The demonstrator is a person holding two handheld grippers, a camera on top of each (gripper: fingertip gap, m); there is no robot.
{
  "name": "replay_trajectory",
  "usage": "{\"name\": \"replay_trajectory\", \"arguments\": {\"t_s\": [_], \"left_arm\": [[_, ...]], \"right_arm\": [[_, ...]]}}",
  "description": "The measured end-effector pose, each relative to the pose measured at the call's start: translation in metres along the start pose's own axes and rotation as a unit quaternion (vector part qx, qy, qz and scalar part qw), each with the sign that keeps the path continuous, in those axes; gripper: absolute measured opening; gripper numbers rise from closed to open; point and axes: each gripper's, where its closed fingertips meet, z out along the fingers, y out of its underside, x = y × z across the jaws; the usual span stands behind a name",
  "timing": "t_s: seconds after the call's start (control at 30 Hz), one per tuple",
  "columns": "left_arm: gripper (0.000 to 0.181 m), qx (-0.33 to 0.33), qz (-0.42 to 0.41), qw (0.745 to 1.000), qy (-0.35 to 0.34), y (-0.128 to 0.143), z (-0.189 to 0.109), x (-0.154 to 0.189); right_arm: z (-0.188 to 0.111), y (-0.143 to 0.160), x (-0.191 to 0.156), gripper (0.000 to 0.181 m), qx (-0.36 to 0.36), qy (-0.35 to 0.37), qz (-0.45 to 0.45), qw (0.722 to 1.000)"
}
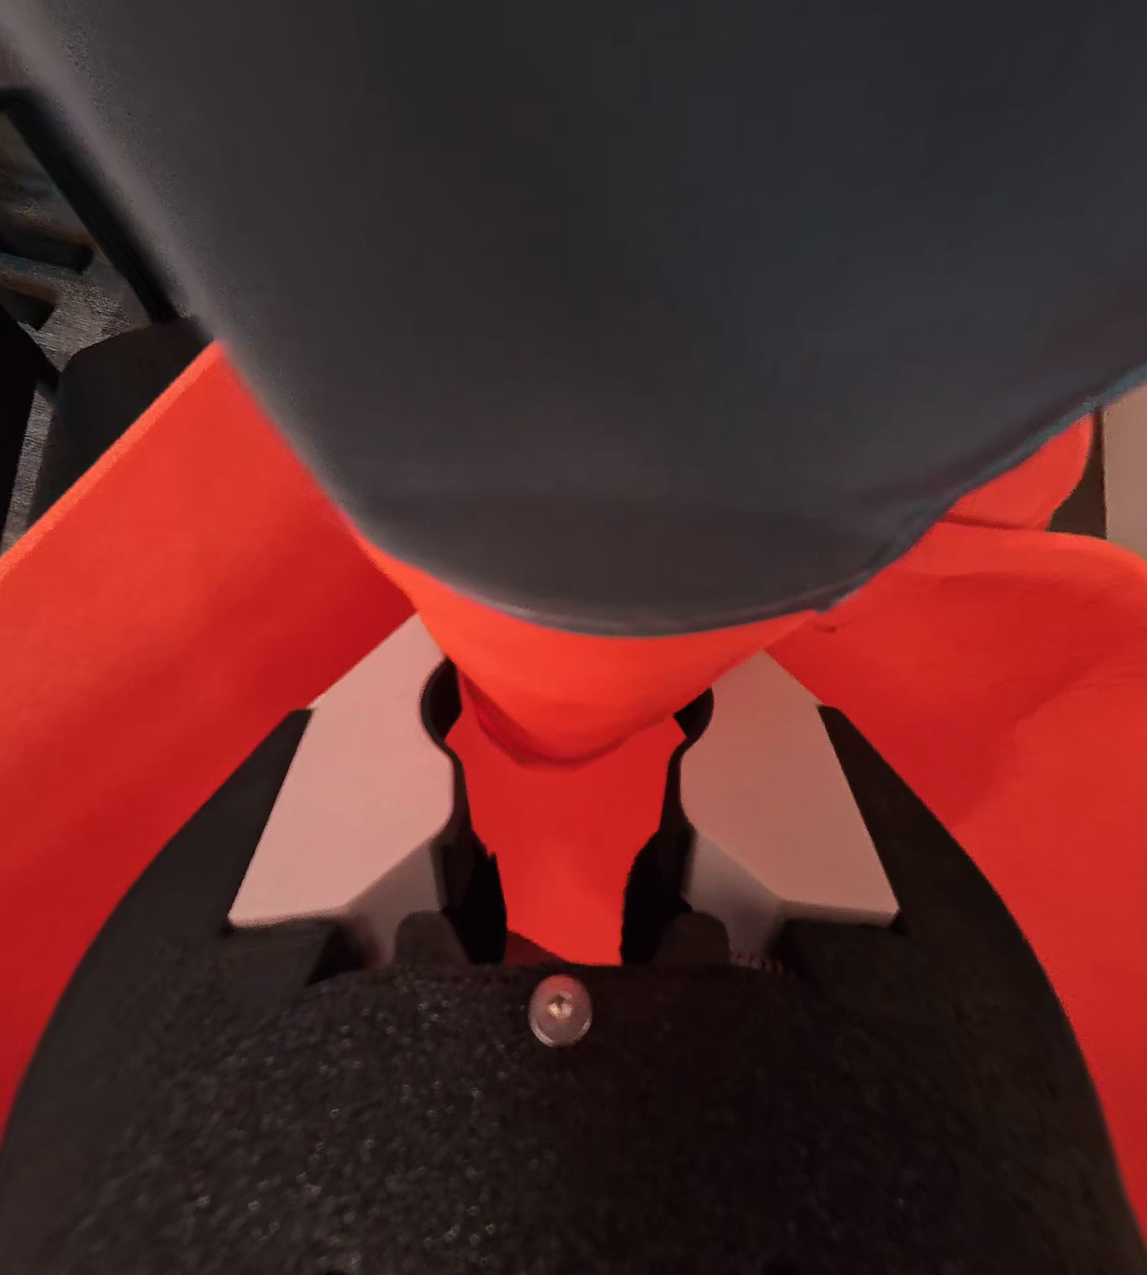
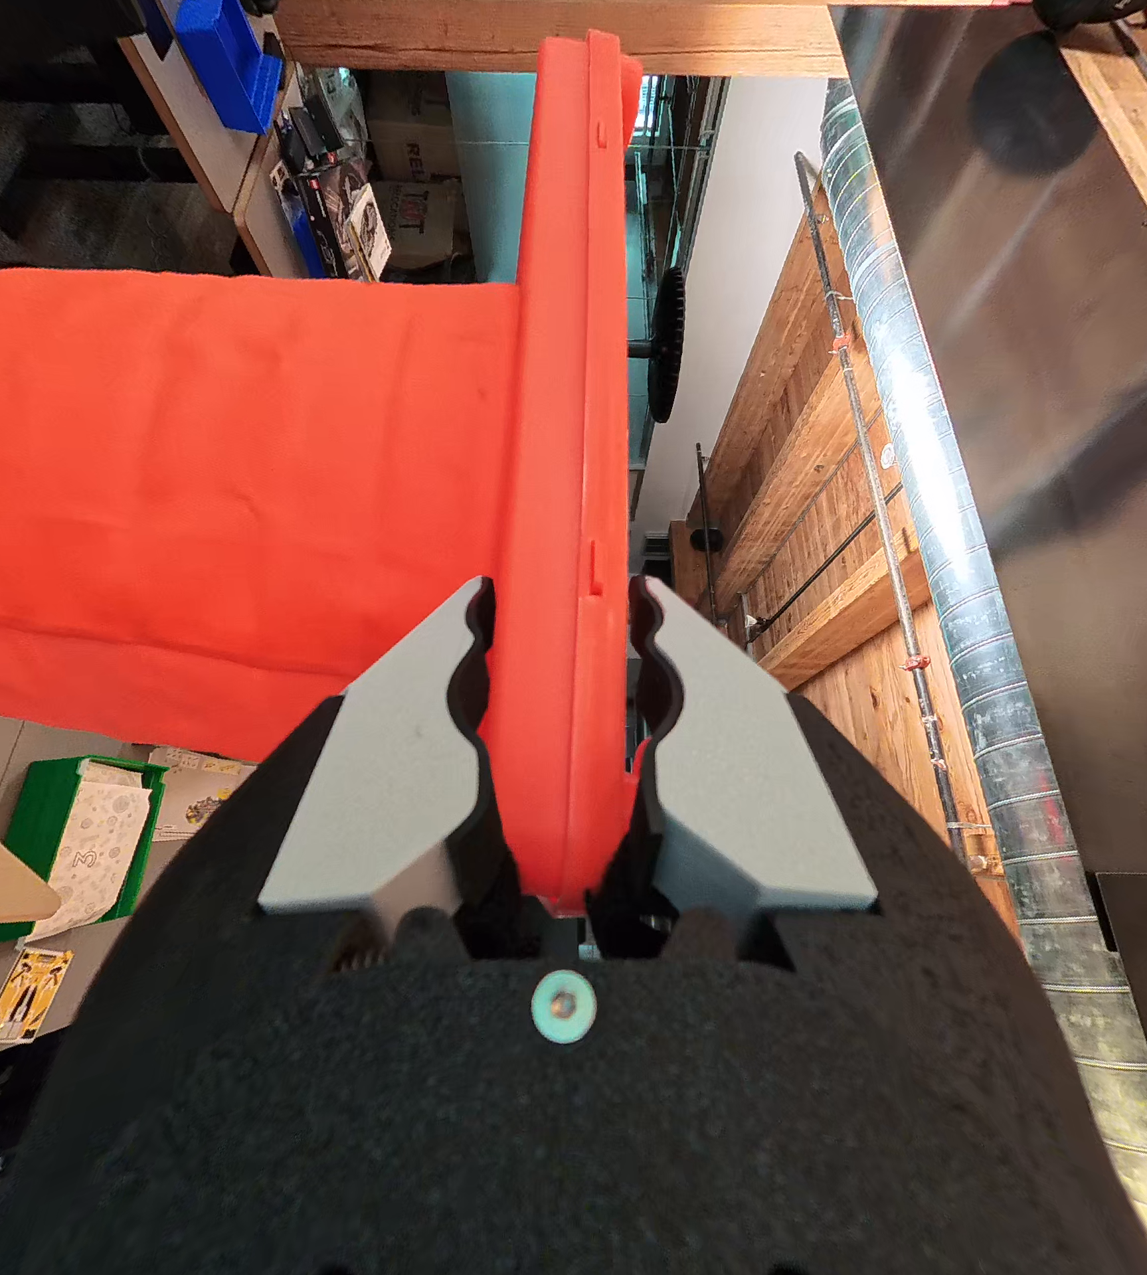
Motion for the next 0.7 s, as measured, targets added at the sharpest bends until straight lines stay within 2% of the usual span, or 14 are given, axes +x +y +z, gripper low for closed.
{"name": "replay_trajectory", "arguments": {"t_s": [0.07,0.27,0.57,0.7], "left_arm": [[0.052,-0.014,-0.009,1.000,0.000,0.001,0.001,-0.001],[0.046,-0.010,-0.018,0.999,-0.032,-0.001,0.006,-0.015],[0.055,0.004,-0.042,0.999,-0.032,-0.012,0.008,-0.024],[0.067,0.017,-0.045,0.998,-0.045,-0.022,0.000,-0.030]], "right_arm": [[0.000,-0.003,-0.003,0.039,0.002,0.001,-0.005,1.000],[0.004,-0.007,-0.007,0.038,0.013,0.000,-0.005,1.000],[-0.002,-0.016,-0.001,0.038,0.017,0.013,-0.010,1.000],[-0.004,-0.020,-0.004,0.038,0.017,0.015,-0.009,1.000]]}}
